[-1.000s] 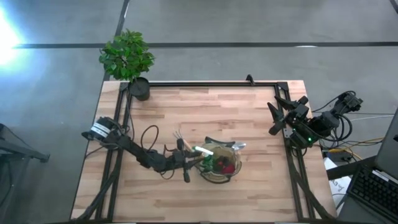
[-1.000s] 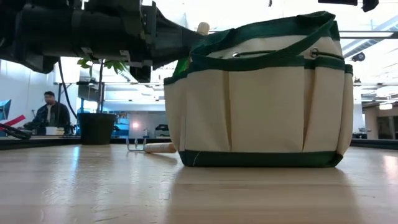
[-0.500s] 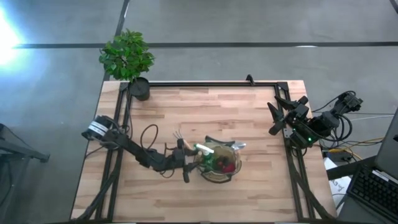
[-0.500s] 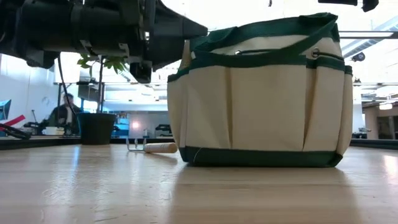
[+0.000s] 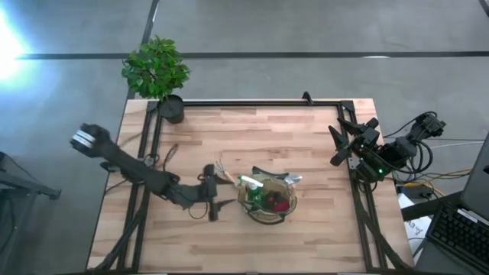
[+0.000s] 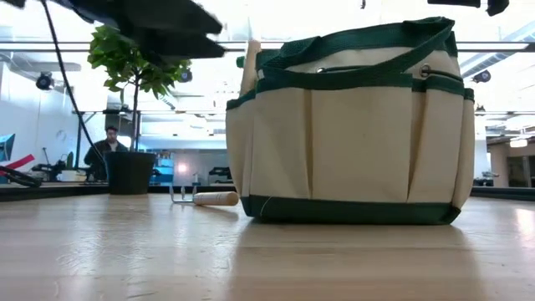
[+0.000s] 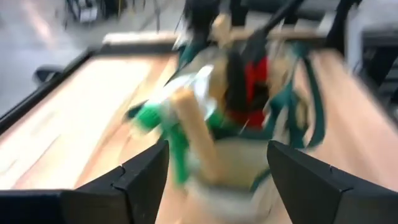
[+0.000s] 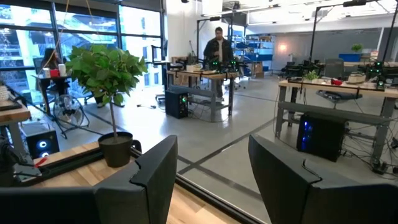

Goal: Pick & Place Garden tools in Gardening bag
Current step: Put the gardening hand rake into the gardening bag

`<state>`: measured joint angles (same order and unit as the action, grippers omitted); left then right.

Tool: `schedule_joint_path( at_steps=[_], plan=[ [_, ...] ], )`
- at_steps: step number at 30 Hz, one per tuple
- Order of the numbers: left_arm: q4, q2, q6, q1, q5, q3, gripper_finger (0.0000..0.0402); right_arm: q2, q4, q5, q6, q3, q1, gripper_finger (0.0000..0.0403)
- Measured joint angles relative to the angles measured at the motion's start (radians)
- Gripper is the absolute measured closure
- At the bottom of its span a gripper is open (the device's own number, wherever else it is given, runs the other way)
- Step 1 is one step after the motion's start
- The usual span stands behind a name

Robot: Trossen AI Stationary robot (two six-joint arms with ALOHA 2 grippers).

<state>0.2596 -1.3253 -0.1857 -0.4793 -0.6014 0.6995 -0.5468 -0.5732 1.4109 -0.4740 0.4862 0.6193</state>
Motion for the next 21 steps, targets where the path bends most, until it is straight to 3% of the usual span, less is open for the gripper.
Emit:
schedule_joint_path(
  at_steps=[3,7,12,17,21],
  plan=[
    [-0.302,0.118,-0.094,0.000,-0.017,0.042,0.0132,0.000,0.000,0.000,0.001,0.000,0.000,0.0213],
    [-0.561,0.222,-0.161,0.002,-0.018,0.075,0.0134,0.000,0.000,0.000,0.002,0.000,0.000,0.0213],
    [-0.702,0.239,-0.045,0.018,0.018,0.068,0.0135,0.000,0.000,0.000,0.003,0.000,0.000,0.0213],
    [-0.785,0.159,0.086,0.062,0.045,0.066,0.0141,0.000,-0.001,0.000,0.004,0.000,0.000,0.0213],
    [-0.784,0.081,0.099,0.117,0.105,0.073,0.0148,0.000,-0.002,0.000,0.004,0.000,0.000,0.0213]
  ],
)
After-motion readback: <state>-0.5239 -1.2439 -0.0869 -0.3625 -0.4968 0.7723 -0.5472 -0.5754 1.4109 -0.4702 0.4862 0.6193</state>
